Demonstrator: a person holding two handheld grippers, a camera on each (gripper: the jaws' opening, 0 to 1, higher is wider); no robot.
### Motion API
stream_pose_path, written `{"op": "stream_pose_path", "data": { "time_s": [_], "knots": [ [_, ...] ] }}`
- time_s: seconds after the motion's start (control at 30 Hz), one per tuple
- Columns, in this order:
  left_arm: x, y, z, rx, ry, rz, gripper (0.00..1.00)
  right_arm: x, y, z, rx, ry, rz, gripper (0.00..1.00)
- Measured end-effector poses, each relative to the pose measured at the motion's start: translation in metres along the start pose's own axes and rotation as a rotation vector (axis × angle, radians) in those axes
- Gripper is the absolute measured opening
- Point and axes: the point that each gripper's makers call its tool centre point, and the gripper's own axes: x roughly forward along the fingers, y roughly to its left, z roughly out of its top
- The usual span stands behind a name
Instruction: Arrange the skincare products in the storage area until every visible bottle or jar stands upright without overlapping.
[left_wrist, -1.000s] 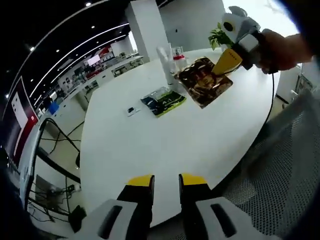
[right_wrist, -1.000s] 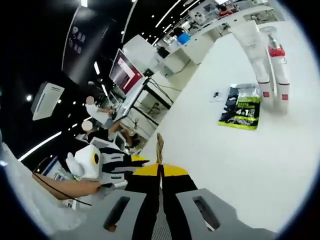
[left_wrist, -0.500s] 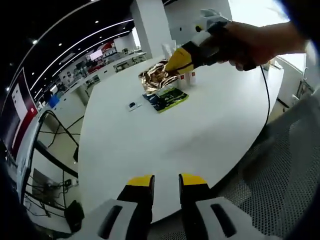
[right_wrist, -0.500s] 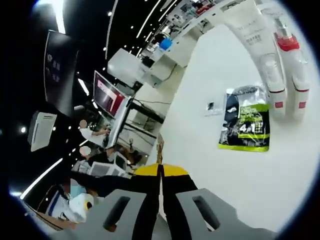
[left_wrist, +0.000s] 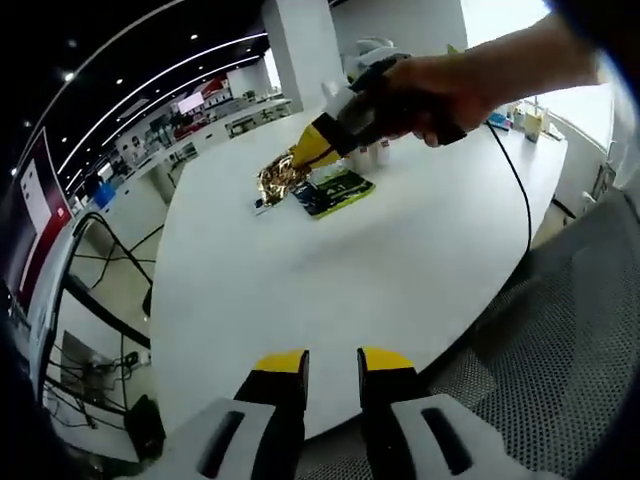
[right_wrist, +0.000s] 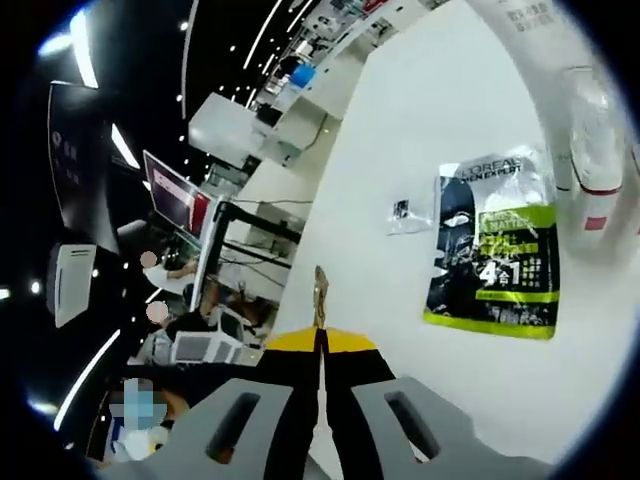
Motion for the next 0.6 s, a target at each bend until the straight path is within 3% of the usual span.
{"op": "stream_pose_path", "data": {
  "time_s": [0.23, 0.43, 0.6],
  "knots": [
    [-0.001, 0.001, -0.002, -0.014, 0.007, 0.007, 0.2, 0.02, 0.005, 0.015, 0.032, -0.01, -0.014, 0.0],
    [0.0, 0.002, -0.005, -0.016, 0.017, 0.009, 0.2, 0.04, 0.006, 0.022, -0.009, 0.028, -0.035, 0.0],
    [0.001, 0.003, -0.007, -0.017, 0.02, 0.012, 0.2, 0.049, -0.008, 0.024, -0.035, 0.076, -0.094, 0.0]
  ]
}}
